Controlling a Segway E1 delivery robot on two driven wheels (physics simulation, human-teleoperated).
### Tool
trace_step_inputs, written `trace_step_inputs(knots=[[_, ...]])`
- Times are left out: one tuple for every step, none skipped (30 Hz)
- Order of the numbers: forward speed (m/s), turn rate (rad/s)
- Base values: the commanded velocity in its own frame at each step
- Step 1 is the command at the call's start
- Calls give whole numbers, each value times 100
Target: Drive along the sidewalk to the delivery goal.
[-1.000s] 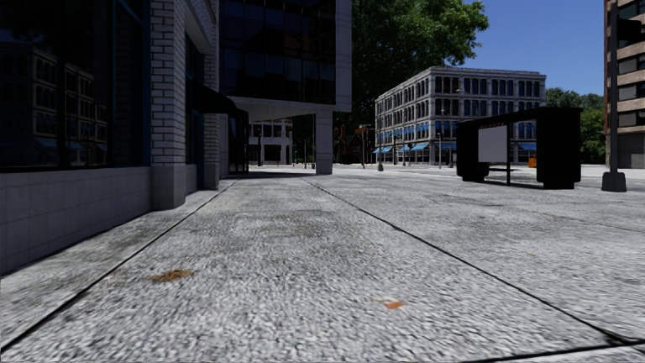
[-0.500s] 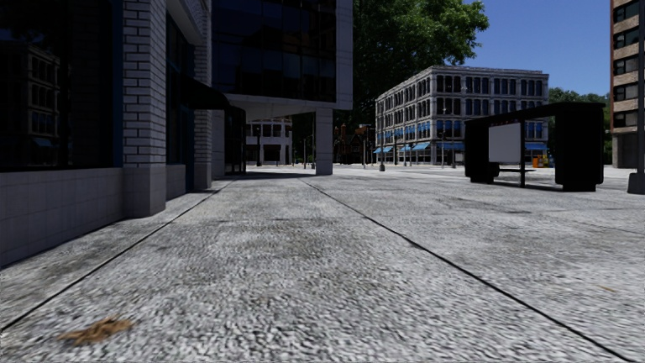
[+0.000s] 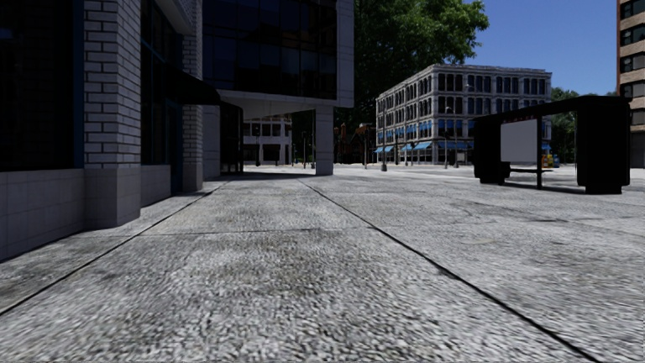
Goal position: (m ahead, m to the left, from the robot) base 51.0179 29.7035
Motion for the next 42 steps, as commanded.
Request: trace_step_inputs(knots=[[146,0],[146,0],[145,0],[145,0],[145,0],[145,0],[145,0],[145,0],[145,0],[145,0],[145,0],[145,0],[145,0],[145,0],[145,0],[145,0],[145,0],[145,0],[145,0],[145,0],[145,0],[145,0],[145,0],[145,0],[145,0],[145,0],[145,0],[145,0],[145,0],[145,0],[145,0],[145,0],[145,0],[145,0],[145,0],[145,0],[145,5],[145,5],[145,25],[145,39],[145,50],[144,52]])
